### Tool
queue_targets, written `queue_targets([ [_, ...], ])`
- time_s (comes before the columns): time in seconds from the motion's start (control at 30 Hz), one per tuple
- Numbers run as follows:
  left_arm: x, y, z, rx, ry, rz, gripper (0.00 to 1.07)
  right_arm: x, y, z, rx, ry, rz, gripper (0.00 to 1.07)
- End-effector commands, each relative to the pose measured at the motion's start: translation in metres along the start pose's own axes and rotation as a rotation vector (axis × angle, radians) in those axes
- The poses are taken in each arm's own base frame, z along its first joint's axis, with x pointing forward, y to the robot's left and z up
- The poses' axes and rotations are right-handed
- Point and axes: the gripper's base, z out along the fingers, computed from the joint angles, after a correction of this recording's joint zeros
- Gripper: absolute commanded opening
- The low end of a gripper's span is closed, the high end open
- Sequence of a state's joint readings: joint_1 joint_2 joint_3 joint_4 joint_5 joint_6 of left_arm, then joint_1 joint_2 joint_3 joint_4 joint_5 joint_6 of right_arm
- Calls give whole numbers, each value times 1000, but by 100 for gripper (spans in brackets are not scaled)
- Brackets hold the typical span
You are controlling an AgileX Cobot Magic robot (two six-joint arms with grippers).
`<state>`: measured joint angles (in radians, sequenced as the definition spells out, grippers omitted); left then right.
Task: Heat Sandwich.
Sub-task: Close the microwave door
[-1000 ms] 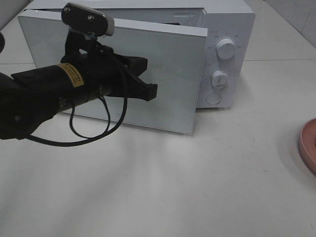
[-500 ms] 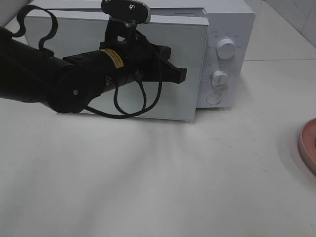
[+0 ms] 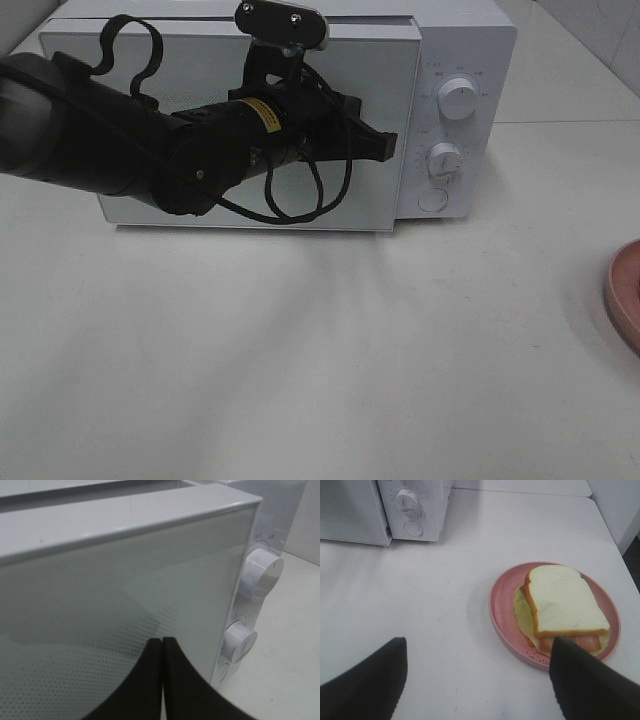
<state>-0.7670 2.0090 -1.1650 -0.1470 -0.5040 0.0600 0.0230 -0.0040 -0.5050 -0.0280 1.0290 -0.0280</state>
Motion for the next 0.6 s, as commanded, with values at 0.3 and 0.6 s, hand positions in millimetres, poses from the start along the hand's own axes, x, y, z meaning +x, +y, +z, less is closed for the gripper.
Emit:
queue_targets([
  [0.3,-10,1,16,-14,-40,-27,0,2,0,-3,4,-27,3,76],
  [0.6,-16,15,40,-74,-47,-76,0,2,0,-3,4,-27,3,76],
])
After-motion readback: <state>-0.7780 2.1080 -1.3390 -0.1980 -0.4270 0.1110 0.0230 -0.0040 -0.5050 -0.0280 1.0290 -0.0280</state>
